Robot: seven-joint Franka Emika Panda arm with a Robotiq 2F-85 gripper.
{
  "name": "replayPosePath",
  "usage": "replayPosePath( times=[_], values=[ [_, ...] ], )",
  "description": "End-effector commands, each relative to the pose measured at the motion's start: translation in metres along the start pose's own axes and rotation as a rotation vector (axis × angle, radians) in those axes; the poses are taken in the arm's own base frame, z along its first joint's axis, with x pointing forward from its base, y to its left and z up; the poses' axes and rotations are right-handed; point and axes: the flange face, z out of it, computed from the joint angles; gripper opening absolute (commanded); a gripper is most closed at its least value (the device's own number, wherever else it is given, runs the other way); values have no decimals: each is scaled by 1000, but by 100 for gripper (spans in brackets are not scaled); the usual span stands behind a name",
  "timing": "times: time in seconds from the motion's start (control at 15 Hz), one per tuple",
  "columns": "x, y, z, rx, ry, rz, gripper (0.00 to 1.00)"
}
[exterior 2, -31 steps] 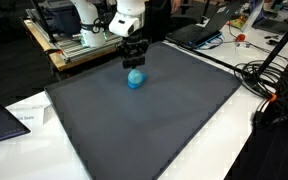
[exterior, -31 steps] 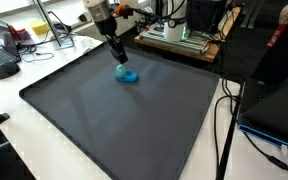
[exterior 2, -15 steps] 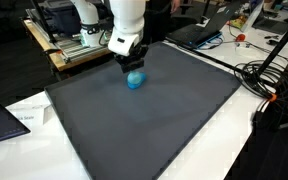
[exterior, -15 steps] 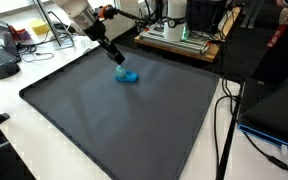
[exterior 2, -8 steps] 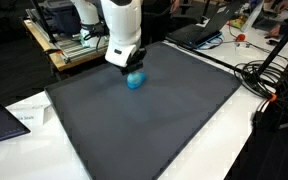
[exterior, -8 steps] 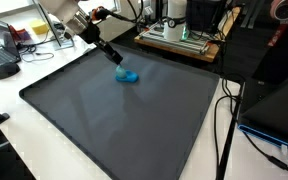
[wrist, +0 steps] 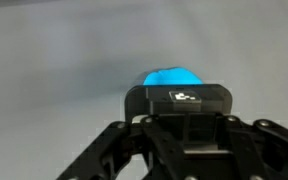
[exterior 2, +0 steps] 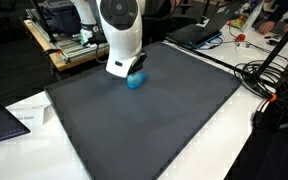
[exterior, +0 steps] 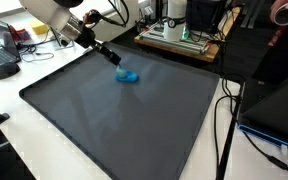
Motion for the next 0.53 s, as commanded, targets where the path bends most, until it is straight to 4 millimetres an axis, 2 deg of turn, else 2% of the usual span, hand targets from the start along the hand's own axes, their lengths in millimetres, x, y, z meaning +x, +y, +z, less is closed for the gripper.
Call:
replayPosePath(
  times=[0.0,0.47],
  values=[
    [27,10,69,12,-161,0,22],
    [37,13,69,19,-238,2,22]
  ],
)
